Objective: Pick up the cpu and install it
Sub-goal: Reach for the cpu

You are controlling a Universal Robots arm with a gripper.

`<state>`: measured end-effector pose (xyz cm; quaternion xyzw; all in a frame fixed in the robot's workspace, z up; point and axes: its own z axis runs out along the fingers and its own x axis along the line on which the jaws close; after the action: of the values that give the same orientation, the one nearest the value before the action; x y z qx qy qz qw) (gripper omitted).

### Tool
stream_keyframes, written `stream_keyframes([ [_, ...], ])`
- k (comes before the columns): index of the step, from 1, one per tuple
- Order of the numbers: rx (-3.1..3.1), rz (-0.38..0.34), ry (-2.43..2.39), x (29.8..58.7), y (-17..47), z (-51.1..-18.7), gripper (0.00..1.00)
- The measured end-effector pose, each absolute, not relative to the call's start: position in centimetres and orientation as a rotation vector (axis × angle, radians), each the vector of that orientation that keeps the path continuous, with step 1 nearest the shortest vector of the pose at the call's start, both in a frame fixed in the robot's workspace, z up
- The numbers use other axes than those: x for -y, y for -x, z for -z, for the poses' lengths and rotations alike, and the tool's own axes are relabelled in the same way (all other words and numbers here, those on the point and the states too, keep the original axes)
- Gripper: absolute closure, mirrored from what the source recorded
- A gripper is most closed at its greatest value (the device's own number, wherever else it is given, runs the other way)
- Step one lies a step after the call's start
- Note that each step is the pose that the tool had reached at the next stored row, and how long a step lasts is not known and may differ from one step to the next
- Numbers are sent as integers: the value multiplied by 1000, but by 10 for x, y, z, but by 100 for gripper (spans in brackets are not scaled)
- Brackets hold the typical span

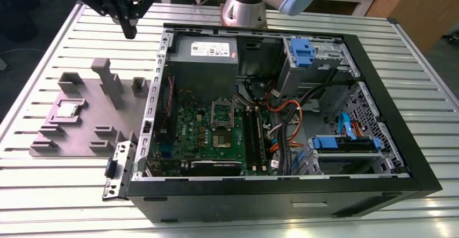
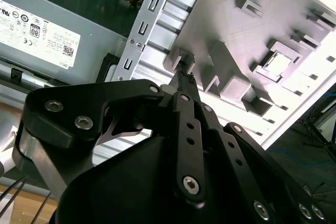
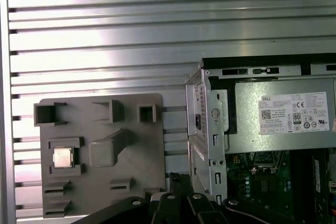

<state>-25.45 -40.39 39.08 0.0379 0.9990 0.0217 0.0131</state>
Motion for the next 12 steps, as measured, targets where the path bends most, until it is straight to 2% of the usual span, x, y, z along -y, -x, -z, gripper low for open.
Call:
stream_keyframes([
  [12,-3113,-68,-118,404,259,-391,89],
])
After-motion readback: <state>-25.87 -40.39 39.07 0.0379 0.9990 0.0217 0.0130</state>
